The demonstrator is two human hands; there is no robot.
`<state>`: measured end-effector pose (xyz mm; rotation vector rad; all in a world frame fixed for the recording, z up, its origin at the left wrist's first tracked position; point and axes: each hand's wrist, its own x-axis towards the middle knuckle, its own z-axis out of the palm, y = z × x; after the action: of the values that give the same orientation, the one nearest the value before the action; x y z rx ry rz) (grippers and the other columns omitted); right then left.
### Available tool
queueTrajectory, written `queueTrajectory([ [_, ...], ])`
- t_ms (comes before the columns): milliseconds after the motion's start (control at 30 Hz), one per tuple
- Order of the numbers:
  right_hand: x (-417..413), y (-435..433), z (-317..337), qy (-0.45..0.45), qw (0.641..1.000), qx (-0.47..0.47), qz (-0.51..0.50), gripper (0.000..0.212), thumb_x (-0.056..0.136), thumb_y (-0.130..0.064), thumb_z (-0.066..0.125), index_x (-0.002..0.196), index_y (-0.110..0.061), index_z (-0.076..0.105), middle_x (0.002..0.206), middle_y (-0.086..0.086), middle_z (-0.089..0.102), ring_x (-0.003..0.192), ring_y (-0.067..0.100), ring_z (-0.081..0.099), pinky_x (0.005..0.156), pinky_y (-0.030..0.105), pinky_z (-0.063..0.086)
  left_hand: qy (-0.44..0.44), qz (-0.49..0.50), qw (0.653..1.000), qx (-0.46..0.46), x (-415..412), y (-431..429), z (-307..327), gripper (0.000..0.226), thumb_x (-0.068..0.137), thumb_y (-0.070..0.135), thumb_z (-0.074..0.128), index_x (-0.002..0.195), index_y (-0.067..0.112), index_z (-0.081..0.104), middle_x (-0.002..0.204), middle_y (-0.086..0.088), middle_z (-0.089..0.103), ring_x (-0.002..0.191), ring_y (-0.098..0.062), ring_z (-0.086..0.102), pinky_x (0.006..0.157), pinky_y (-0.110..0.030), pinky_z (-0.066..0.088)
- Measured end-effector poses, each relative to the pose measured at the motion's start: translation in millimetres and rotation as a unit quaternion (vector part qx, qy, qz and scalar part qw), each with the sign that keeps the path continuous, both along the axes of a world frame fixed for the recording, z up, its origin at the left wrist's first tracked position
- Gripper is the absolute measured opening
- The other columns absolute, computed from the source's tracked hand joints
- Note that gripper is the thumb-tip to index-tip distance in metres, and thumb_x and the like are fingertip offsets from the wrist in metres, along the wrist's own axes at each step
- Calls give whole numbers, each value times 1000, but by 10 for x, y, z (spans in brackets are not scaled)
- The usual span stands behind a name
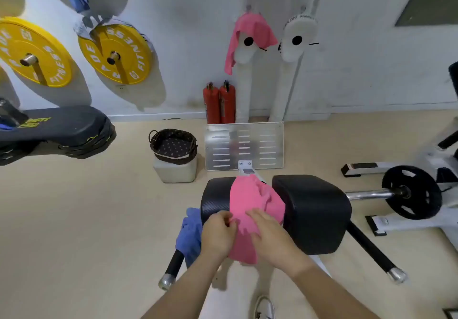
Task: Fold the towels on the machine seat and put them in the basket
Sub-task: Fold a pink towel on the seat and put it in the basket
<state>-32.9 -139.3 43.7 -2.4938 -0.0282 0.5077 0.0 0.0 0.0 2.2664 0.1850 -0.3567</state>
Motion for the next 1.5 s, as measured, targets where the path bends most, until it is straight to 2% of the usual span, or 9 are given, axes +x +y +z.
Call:
queueTrajectory([
  [200,717,-165,-397,51,998,4,35,59,97,-8,38,152,-21,19,160,-3,15,147,13,12,119,30,15,-12,66,993,102,479,-312,-299,12,87,23,55,77,16,54,72,1,58,66,-18,51,61,-33,42],
  [567,1133,-138,-530,48,985,-129,102,73,89,-6,42,152,-30,13,140,2,42,124,22,44,94,35,43,134,144,975,102,764,-401,-360,17,88,21,49,99,26,62,88,4,66,76,-17,57,70,-25,44],
  [700,1311,-140,-415,58,975,-143,160,78,88,-4,39,151,-39,9,109,3,43,89,21,45,70,31,34,179,170,968,36,833,-387,-244,16,81,19,58,92,29,60,83,10,65,75,-12,59,69,-22,42],
  [900,1483,-201,-195,128,955,-113,243,46,90,-5,40,128,-30,49,103,2,37,94,22,34,91,41,33,237,116,936,-233,829,-217,47,13,76,12,74,64,8,71,61,-3,64,58,-17,53,57,-29,46],
  [1133,1499,-771,234,-97,933,-156,308,18,73,-34,69,87,-22,67,119,-1,50,120,19,40,77,33,28,156,-102,940,-286,914,87,782,29,91,19,51,64,14,45,59,5,34,59,-11,30,55,-23,26],
  [1267,1547,-973,836,91,967,-5,239,27,72,-34,71,61,-23,49,80,-8,55,82,8,51,72,34,40,177,-186,897,-359,1060,246,1155,19,92,24,55,78,10,56,67,4,49,60,-6,42,55,-14,36],
  [1333,1590,-1079,1109,257,933,118,223,19,80,-21,72,68,-14,59,66,-1,53,62,11,50,65,32,41,209,-220,866,-398,1190,333,1323,13,87,16,61,87,4,64,74,1,62,64,-6,55,58,-14,45],
  [1400,1618,-1178,1277,373,871,221,231,7,85,-3,65,92,0,65,78,3,66,69,11,62,71,25,48,237,-253,844,-409,1348,416,1453,18,80,19,74,91,5,71,80,-2,69,69,-8,63,61,-17,50],
  [1500,1627,-1263,1304,431,839,239,229,40,84,6,61,124,5,53,109,15,68,92,20,67,85,30,53,249,-268,852,-375,1578,491,1565,38,66,33,85,91,6,75,86,-7,72,76,-13,67,68,-21,53],
])
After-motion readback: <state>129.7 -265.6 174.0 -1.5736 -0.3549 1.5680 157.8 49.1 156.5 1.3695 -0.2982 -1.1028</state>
